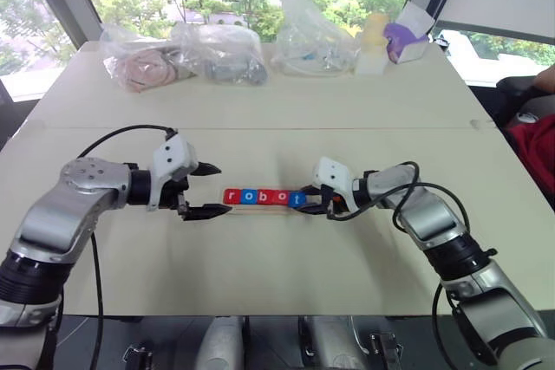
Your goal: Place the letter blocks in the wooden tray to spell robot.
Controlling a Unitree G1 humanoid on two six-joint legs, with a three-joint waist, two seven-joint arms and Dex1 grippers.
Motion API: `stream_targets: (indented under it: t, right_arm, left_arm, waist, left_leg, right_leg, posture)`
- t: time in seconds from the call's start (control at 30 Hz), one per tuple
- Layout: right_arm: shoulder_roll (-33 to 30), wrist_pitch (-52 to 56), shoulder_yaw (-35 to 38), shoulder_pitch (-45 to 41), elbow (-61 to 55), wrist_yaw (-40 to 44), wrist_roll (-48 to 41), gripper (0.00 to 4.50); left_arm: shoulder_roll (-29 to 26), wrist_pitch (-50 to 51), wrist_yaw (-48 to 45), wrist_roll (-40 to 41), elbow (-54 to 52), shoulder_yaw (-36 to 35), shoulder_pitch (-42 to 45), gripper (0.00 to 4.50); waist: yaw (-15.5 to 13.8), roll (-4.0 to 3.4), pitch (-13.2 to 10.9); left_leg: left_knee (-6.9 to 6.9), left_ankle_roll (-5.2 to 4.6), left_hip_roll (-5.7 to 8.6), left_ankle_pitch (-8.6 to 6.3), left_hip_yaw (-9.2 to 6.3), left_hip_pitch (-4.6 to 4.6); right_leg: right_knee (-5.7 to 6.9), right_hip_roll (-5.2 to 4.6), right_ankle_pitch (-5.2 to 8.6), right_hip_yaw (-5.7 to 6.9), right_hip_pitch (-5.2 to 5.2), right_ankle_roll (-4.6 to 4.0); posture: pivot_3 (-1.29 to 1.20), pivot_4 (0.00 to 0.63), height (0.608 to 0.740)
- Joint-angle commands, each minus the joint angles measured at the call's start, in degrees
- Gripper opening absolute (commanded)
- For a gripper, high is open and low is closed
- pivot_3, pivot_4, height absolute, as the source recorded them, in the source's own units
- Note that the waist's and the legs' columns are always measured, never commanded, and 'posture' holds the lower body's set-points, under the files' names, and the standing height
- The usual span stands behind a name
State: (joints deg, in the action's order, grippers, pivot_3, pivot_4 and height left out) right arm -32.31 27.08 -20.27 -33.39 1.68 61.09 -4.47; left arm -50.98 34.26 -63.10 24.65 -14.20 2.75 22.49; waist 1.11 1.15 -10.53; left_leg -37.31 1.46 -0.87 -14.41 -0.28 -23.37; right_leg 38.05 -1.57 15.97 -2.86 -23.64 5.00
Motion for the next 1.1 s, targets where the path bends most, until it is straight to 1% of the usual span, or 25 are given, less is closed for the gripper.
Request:
stream_targets:
  t: [0.03,0.2,0.7,0.77,0.83,0.9,0.93,1.1]
  right_arm:
    - [0.7,-0.8,0.1,-1.4,0.6,0.1,0.2,1.14]
    - [2.2,-1.8,0.0,-2.7,3.3,-0.2,0.9,1.14]
    - [3.7,-2.2,0.0,-3.5,5.2,1.4,0.8,1.14]
    - [3.9,-2.3,0.2,-3.7,5.3,1.4,0.6,2.21]
    - [4.4,-2.6,0.8,-3.9,5.7,0.8,0.6,3.1]
    - [4.7,-3.3,1.8,-4.3,6.0,0.1,0.6,4.15]
    - [4.8,-3.2,2.5,-4.6,6.0,-0.2,0.2,4.46]
    - [3.6,-3.9,5.7,-5.0,5.1,-0.8,-1.2,4.46]
  left_arm:
    - [0.2,-1.2,0.3,-0.4,-1.2,-0.5,-0.2,4.5]
    - [0.4,-1.5,0.6,-0.9,-1.4,-0.7,-1.0,4.5]
    - [0.4,-2.1,1.4,-1.0,-1.2,-0.7,-1.7,4.5]
    - [0.4,-2.4,1.3,-1.2,-0.8,-0.6,-1.6,4.5]
    - [0.5,-2.6,1.3,-1.5,-0.6,-0.5,-1.6,4.5]
    - [0.5,-2.7,1.2,-1.6,-0.5,-0.5,-1.6,4.5]
    - [0.5,-2.8,1.2,-1.8,-0.4,-0.5,-1.6,4.5]
    - [0.5,-3.0,1.1,-2.0,-0.2,-0.6,-1.6,4.5]
  waist:
    - [0.0,0.0,0.0]
    - [0.1,0.0,0.0]
    - [0.1,0.0,0.0]
    - [0.1,0.0,0.0]
    - [0.1,0.0,0.0]
    - [0.1,0.0,0.0]
    - [0.0,0.0,0.0]
    - [0.0,0.0,0.0]
  left_leg:
    - [0.0,0.0,0.0,0.0,0.0,0.0]
    - [0.0,0.0,0.0,0.0,0.0,0.01]
    - [0.0,0.0,-0.02,0.0,0.0,0.03]
    - [0.0,0.0,-0.02,0.0,0.0,0.03]
    - [0.0,0.0,-0.02,0.0,0.0,0.02]
    - [0.0,0.0,-0.02,0.0,0.0,0.02]
    - [0.0,0.0,-0.01,0.0,0.0,0.02]
    - [0.0,0.0,0.0,0.0,-0.01,0.01]
  right_leg:
    - [0.0,0.0,0.0,0.0,0.0,0.0]
    - [0.02,0.01,0.0,0.0,0.0,0.0]
    - [0.04,0.01,0.0,0.0,0.0,0.0]
    - [0.04,0.01,0.0,0.0,0.0,0.0]
    - [0.04,0.01,0.0,0.0,0.0,0.0]
    - [0.04,0.01,0.0,0.0,0.0,0.0]
    - [0.04,0.01,0.0,0.0,0.0,0.0]
    - [0.04,0.0,0.0,0.0,0.0,0.0]
  posture:
    - [0.0,0.15,0.735]
    - [0.0,0.15,0.735]
    - [0.0,0.15,0.735]
    - [0.0,0.15,0.735]
    - [0.0,0.15,0.735]
    - [0.0,0.15,0.735]
    - [0.0,0.15,0.735]
    - [0.0,0.15,0.735]
